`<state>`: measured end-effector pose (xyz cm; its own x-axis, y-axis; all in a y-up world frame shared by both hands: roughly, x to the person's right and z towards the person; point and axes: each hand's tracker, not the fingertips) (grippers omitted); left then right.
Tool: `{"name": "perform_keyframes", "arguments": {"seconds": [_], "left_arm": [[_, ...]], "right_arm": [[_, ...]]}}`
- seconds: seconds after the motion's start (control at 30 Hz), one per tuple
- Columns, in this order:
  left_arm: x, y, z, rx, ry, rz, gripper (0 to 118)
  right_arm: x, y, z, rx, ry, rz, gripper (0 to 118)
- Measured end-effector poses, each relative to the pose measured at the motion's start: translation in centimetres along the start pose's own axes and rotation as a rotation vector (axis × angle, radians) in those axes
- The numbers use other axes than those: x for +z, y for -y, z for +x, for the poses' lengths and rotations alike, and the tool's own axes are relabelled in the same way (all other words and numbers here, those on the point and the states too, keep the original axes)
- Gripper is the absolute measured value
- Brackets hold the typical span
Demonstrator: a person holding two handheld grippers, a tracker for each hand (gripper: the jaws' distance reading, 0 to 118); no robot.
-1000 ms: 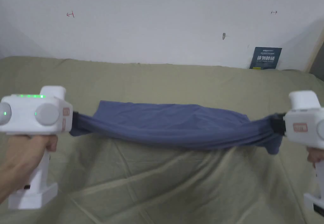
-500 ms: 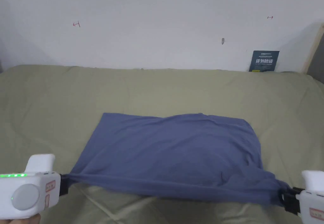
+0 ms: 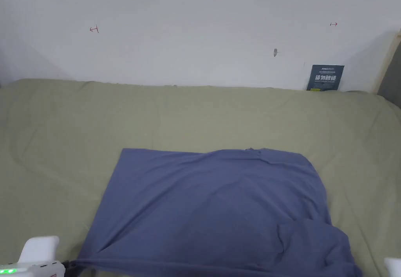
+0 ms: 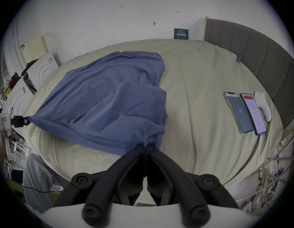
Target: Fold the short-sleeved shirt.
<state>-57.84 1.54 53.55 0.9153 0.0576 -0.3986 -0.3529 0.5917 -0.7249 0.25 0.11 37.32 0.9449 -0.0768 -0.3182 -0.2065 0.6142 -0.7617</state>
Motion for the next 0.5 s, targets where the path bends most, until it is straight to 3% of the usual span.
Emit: {"name": "perform_keyframes", "arguments": {"seconds": [0.03,0.07,0.1,0.13,0.17,0.2,0.23,0.37,0.43,0.47,0.5], "left_arm": [[0.1,0.1,0.1,0.003,0.004,0.000,4],[0.2,0.2,0.1,0.001,0.012,0.004,15],[0.4,0.3,0.2,-0.001,0.019,0.010,50],[0.5,0.2,0.2,-0.011,0.050,0.012,84],[0.7,0.2,0.2,-0.021,0.036,0.007,100],[0.6,0.1,0.3,-0.025,0.028,-0.011,100],[1.5,0.4,0.1,0.013,0.038,0.012,118],[2.9,3.6,-0.7,-0.007,0.040,0.049,114],[3.8,0.2,-0.7,0.004,0.037,0.066,113],[4.0,0.4,-0.7,0.014,0.032,0.067,112],[4.2,0.8,-0.9,0.021,0.022,0.060,106]], "right_arm": [[0.0,0.0,-0.2,0.000,0.004,-0.005,24],[0.0,0.0,-0.3,-0.007,0.003,-0.009,61],[0.0,-0.1,-0.5,-0.009,0.011,-0.016,99],[0.1,-0.1,-0.7,-0.001,0.045,-0.032,117],[0.2,0.0,-0.7,-0.001,0.036,-0.035,118],[0.4,0.2,-0.7,0.000,0.036,-0.033,118],[1.4,0.3,-0.9,-0.012,0.032,0.032,117],[3.0,0.6,-1.0,-0.030,0.047,0.023,117],[3.6,0.7,-1.5,-0.032,0.037,0.029,117],[3.8,0.9,-1.8,-0.032,0.042,0.031,114],[4.0,1.1,-1.9,-0.025,0.039,0.038,101]]}}
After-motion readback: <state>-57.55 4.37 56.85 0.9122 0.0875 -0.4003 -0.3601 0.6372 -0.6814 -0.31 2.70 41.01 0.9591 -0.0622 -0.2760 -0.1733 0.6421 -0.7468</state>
